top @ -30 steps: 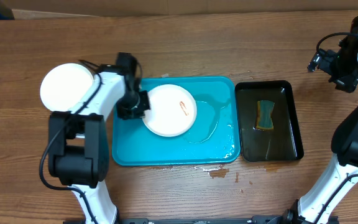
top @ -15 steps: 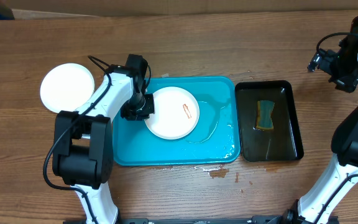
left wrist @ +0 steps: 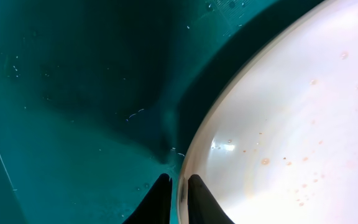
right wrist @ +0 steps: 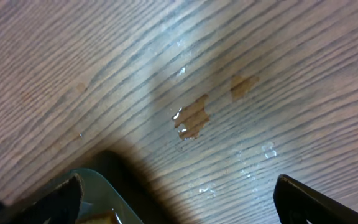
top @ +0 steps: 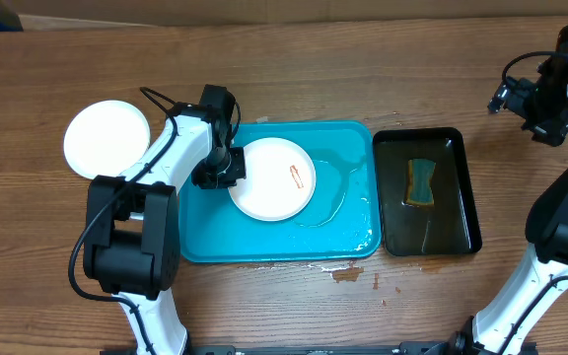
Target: Clean dirty plates on tray and stack at the side
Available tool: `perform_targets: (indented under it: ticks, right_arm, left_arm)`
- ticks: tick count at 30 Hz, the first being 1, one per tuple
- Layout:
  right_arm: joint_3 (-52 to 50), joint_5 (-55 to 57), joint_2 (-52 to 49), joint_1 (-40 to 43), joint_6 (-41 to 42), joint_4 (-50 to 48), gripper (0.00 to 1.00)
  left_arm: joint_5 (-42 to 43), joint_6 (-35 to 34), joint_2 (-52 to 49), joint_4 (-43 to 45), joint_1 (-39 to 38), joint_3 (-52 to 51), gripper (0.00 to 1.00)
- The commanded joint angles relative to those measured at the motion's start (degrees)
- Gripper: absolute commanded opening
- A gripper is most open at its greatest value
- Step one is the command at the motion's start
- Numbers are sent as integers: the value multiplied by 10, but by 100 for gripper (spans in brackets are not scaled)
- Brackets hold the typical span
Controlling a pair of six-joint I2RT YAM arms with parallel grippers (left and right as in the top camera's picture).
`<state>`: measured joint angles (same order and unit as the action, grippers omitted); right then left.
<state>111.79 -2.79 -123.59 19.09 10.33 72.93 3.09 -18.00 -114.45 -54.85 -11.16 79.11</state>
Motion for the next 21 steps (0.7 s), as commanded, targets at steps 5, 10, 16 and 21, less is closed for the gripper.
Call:
perform_targets:
  ticks: [5, 10, 16, 21]
  right_arm:
    - [9, -151, 14, 0, -50, 43, 100]
    - [9, -178, 20, -21, -89, 100, 75]
    - [8, -151, 33, -74, -89, 158, 57]
    - [-6, -89, 33, -128, -66, 189, 58]
  left_arm:
    - [-10, -1, -2, 6, -1, -8, 13]
    - [-9, -7, -2, 24, -1, -19, 14]
    - [-5, -16, -2, 24, -1, -19, 14]
    - [-5, -18, -2, 24, -1, -19, 15]
